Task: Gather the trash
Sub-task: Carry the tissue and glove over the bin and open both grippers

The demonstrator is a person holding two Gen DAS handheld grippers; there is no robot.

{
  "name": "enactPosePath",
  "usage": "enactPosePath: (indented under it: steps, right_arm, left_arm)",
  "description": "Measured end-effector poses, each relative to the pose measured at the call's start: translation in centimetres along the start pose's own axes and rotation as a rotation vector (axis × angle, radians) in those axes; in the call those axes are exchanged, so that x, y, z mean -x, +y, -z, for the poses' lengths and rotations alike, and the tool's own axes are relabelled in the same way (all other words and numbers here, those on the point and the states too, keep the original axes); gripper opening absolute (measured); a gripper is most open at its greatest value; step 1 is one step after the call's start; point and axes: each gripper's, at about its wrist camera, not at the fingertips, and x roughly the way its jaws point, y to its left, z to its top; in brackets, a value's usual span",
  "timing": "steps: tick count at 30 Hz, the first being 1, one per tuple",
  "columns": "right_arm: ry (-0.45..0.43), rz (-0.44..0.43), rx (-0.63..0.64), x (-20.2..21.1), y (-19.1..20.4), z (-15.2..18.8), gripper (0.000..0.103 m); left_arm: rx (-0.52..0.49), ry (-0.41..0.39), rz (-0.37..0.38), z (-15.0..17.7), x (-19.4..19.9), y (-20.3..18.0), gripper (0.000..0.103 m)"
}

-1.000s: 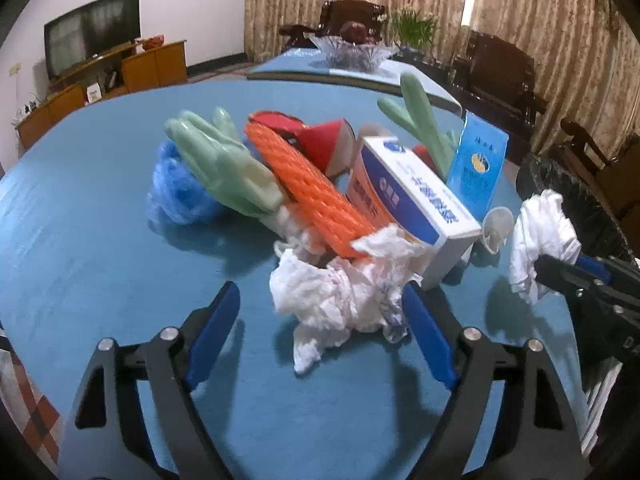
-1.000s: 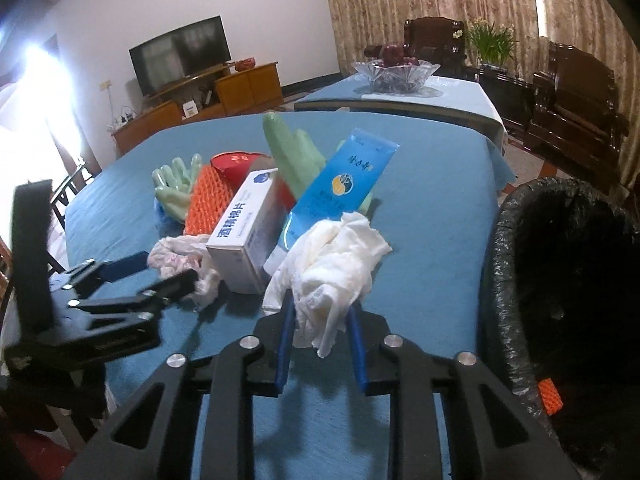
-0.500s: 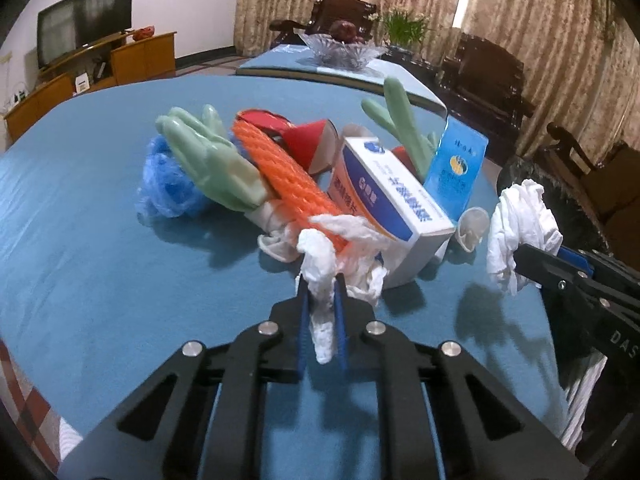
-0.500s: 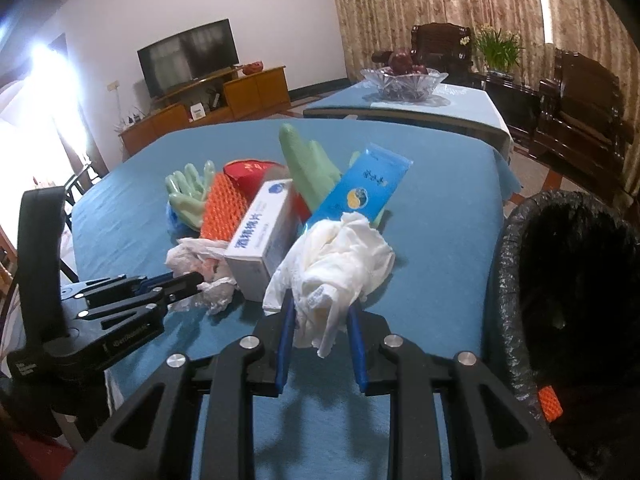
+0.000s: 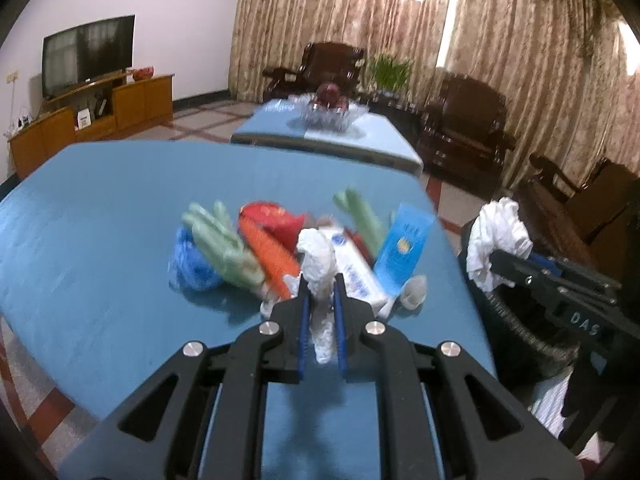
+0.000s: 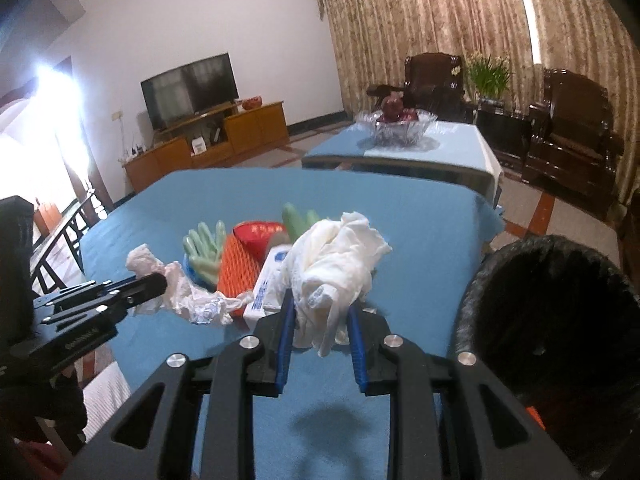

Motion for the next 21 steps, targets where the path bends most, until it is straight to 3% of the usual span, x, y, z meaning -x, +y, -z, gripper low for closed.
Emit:
enactPosePath:
  steps: [8,21]
  right_arm:
    - [-0.061,0.04,-0.031,2.5,-2.0,-1.5,0.025]
    - [-0.119,0.176,-0.071,6.5,-7.0,-2.4,0.025]
  left_arm:
    - [-0.033,-0.073,0.059,-2.5,2.1,-2.3,0.01]
    - [-0.112,-0.077,0.191,-4.7,-1.9,-9.9,0.01]
